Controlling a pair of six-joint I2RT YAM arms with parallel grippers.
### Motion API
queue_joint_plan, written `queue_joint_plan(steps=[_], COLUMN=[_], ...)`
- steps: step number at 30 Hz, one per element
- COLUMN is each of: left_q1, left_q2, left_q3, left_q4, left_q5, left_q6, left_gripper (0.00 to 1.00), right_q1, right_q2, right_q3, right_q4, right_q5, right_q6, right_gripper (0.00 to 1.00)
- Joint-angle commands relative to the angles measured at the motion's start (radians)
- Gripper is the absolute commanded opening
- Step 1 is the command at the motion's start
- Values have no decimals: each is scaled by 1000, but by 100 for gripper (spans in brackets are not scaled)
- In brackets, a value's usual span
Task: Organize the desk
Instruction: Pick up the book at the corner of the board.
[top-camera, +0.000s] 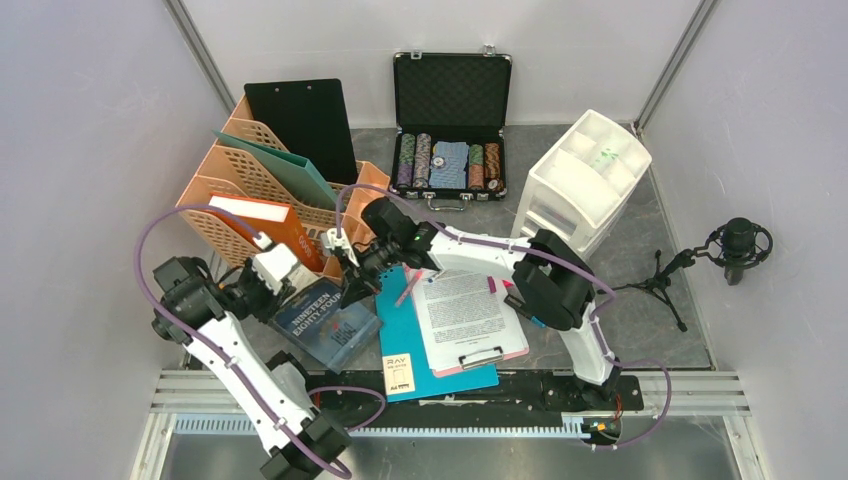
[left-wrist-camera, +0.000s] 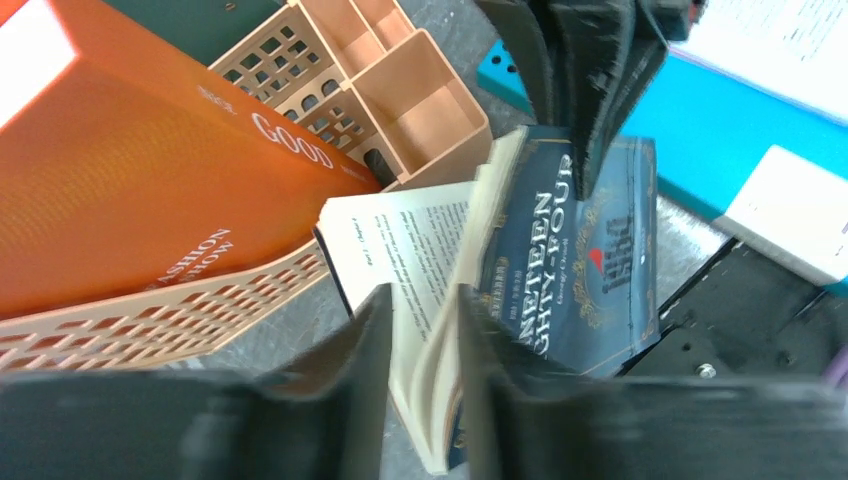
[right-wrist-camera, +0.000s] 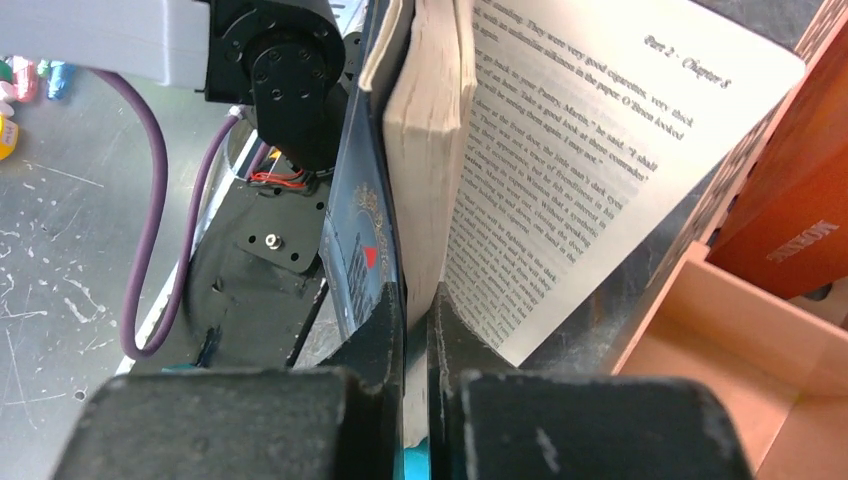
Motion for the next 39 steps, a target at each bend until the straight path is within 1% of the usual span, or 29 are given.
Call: queue_joint_plan(steps=[1,3,4,10,14,17,20,25,29,35,39], left_q1=[2,2,2,1,2,2,2,2,2,-15,-58], left_q2=[81,102,106,125,167,189,202,236,223,216,230], left_q3=[74,81,80,71,76,77,95,197,249,201,156], left_q4=[-48,-45,-38,11,-47,-50,-50,-50,-50,-50,-50], left_q5=[42,27,18,-82,-138,-174,-181,-160,-168,-205,-191], left_q6=[-91,-115,-130,-206,-163,-167,-172,-233,-227,-217,-278], left_gripper=[58,91,99,100,100,100,100,100,100,100,100], right_q1=[-7,-18,-22,-30,-32,-34,-36,-46,-49,-55,-58], right_q2=[-99,-119,-126,-137,-133,-126,-118,-95,-83,-89,-102], right_q3=[-109,-155,-171,-198,-200,-203,-200,-178,-168,-179,-191], right_q4=[114,193,212,234,238,241,243,251,262,280,287], right_q5=[-31,-30,-27,-8,-2,5,22,61,60,39,34], right_q6=[68,108,119,122,124,125,131,169,192,200,201], right_gripper=[0,0,0,0,0,0,0,0,0,0,0])
